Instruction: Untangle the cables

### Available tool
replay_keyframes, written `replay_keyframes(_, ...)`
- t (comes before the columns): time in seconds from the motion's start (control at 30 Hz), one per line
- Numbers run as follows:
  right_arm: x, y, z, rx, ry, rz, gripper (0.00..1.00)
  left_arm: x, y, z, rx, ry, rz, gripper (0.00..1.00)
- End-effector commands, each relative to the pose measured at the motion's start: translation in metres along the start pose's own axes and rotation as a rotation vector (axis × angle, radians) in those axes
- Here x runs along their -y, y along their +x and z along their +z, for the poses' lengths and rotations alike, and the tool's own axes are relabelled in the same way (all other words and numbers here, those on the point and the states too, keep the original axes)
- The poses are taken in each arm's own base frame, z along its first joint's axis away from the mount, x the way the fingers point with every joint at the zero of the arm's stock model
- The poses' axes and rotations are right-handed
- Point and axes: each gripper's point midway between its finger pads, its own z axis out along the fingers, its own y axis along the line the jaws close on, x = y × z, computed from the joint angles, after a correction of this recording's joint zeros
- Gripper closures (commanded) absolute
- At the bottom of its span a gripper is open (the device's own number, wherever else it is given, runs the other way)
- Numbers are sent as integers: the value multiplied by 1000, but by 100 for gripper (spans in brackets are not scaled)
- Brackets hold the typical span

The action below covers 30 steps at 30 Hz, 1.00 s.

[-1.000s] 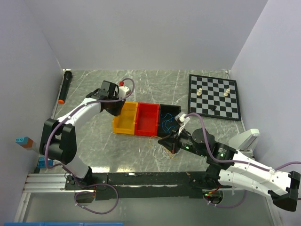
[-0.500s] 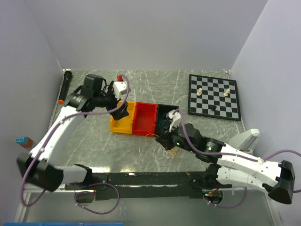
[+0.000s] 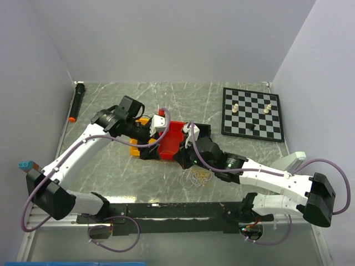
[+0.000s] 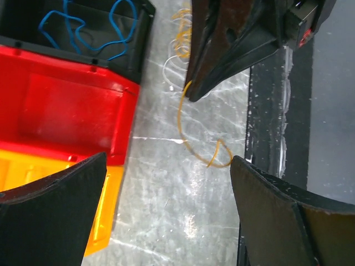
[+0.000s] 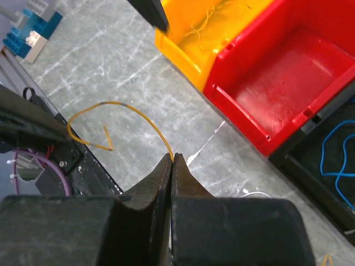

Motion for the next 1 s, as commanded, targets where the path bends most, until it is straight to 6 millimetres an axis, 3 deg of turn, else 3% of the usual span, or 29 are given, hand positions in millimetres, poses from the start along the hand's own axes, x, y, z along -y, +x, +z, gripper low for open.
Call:
replay_keyframes(0.0,-21,-39,-1,113,-66,-9,100,9,-9,7,32,83,43,3)
replay_keyframes(0.07,-27,-45,1,134,-89,-7,100,8,-10,10,30,102,34,2)
replay_keyframes(0.2,-33,-50,3,152,-119,-4,100,8,-11,17,32,133,3,15)
replay_keyframes(0.4,-37,-49,8,141,-130,-14,100,8,-15,17,34,151,-12,22)
replay_keyframes(0.47,-37,-47,9,137,-137,-15,100,8,-16,17,36,147,-16,39)
replay_keyframes(0.5,-37,-46,9,134,-137,-12,100,9,-15,16,36,149,-13,59)
replay_keyframes(0.57,-38,-44,10,129,-144,-7,100,10,-16,16,38,148,-27,86)
replay_keyframes(0.63,-38,-41,12,124,-146,0,100,9,-19,16,42,135,-34,99)
replay_keyframes(0.7,-37,-39,13,125,-147,6,96,11,-21,15,37,140,-28,99)
replay_keyframes(0.8,-35,-32,15,113,-144,12,79,9,-30,9,40,120,-26,99)
replay_keyframes(0.9,-28,-21,17,107,-131,21,67,3,-55,-8,74,52,19,99)
replay_keyframes(0.97,-21,-10,18,92,-116,25,54,-2,-77,-22,114,-7,49,99)
